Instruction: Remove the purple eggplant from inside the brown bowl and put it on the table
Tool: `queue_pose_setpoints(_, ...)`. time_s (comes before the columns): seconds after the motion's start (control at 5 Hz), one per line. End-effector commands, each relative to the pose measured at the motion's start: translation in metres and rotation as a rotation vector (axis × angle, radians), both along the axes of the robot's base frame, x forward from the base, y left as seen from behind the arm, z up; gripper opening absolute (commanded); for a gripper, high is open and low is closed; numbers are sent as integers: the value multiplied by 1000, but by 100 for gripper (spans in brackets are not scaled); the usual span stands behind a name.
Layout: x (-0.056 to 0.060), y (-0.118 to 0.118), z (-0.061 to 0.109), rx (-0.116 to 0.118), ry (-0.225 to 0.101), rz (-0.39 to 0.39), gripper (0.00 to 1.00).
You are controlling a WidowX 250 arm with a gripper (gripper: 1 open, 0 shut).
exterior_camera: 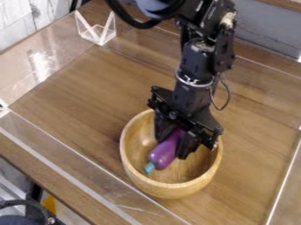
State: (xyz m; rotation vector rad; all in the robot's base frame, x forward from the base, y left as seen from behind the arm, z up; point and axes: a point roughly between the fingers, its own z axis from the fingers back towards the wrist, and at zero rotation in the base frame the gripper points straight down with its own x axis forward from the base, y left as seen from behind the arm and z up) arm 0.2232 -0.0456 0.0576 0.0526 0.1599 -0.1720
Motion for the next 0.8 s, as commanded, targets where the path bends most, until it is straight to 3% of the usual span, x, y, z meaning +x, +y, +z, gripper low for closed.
queue_pose_setpoints(0.0, 12, -3, 21, -6, -77, -16, 0)
queue_pose_setpoints(0.6, 13, 0, 33, 17, -90, -35, 0)
